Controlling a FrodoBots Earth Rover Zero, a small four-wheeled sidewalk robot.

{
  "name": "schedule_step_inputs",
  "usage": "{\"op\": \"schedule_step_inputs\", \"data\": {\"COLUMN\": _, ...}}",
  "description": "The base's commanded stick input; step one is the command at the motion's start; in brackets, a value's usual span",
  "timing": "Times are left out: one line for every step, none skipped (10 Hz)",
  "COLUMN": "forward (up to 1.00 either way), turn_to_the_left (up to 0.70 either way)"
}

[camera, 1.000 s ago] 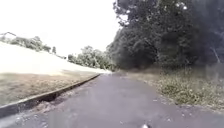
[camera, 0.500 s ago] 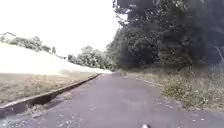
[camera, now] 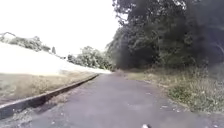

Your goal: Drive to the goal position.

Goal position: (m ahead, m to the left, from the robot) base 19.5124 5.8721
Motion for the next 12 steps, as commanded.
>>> {"op": "schedule_step_inputs", "data": {"forward": 0.45, "turn_to_the_left": 0.0}}
{"op": "schedule_step_inputs", "data": {"forward": 0.45, "turn_to_the_left": 0.0}}
{"op": "schedule_step_inputs", "data": {"forward": 0.45, "turn_to_the_left": 0.0}}
{"op": "schedule_step_inputs", "data": {"forward": 0.45, "turn_to_the_left": 0.0}}
{"op": "schedule_step_inputs", "data": {"forward": 0.45, "turn_to_the_left": 0.0}}
{"op": "schedule_step_inputs", "data": {"forward": 0.45, "turn_to_the_left": 0.0}}
{"op": "schedule_step_inputs", "data": {"forward": 0.45, "turn_to_the_left": 0.0}}
{"op": "schedule_step_inputs", "data": {"forward": 0.45, "turn_to_the_left": 0.0}}
{"op": "schedule_step_inputs", "data": {"forward": 0.45, "turn_to_the_left": 0.0}}
{"op": "schedule_step_inputs", "data": {"forward": 0.45, "turn_to_the_left": 0.0}}
{"op": "schedule_step_inputs", "data": {"forward": 0.45, "turn_to_the_left": 0.0}}
{"op": "schedule_step_inputs", "data": {"forward": 0.45, "turn_to_the_left": 0.0}}
